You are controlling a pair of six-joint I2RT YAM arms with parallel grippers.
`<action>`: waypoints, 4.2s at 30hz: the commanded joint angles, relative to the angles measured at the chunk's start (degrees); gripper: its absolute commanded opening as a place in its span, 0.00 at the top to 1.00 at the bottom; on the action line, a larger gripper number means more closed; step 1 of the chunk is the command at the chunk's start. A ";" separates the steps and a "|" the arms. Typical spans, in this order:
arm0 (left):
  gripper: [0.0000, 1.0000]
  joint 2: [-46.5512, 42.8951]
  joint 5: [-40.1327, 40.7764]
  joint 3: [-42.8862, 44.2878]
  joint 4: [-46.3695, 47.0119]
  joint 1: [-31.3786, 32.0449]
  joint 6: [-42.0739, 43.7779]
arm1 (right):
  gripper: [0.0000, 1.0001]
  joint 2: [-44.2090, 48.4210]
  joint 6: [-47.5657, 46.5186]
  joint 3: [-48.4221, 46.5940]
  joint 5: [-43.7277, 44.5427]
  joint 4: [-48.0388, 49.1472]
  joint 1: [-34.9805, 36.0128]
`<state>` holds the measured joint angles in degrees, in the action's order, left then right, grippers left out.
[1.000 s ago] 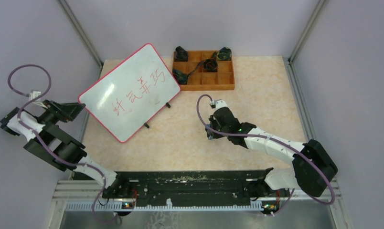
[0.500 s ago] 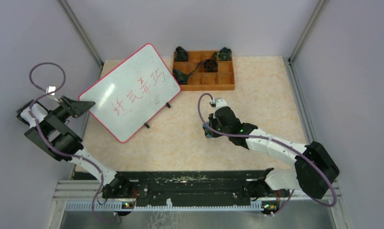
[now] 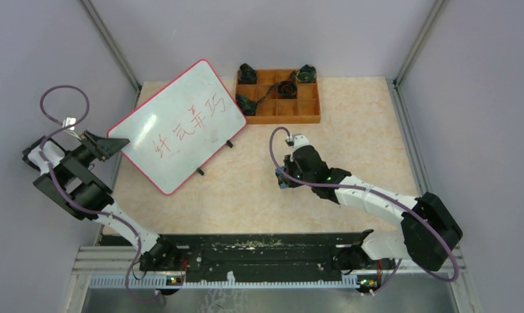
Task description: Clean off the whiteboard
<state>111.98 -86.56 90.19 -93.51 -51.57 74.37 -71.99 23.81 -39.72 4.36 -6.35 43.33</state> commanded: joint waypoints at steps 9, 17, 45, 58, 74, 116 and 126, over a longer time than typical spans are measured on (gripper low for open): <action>0.52 -1.08 -2.47 3.98 12.52 -1.16 2.22 | 1.00 -4.03 -1.12 -5.72 2.25 0.78 -0.25; 0.76 -1.19 -2.91 3.22 12.57 -1.23 3.30 | 1.00 -6.42 -2.66 -9.67 2.88 -1.10 -0.92; 1.00 -3.85 0.35 -2.15 12.57 -1.18 9.25 | 1.00 -22.86 -7.07 -34.22 -6.32 -0.95 -9.76; 1.00 -6.37 1.57 -3.44 12.57 -1.24 9.01 | 1.00 -47.69 -13.61 -64.04 -10.19 -0.34 -8.49; 1.00 -8.15 2.67 -5.36 12.57 -1.17 8.33 | 1.00 -60.97 -20.58 -84.87 -1.84 -0.23 -3.18; 1.00 -6.36 3.23 -7.30 12.57 -1.18 9.57 | 1.00 -65.10 -23.69 -83.29 -12.35 15.62 2.15; 1.00 -6.50 3.54 -7.32 12.57 -1.17 9.64 | 1.00 -69.52 -24.37 -89.79 -9.63 11.96 -2.11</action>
<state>105.71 -87.44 83.31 -86.74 -51.11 79.37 -139.44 0.43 -125.84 -8.12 4.99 44.62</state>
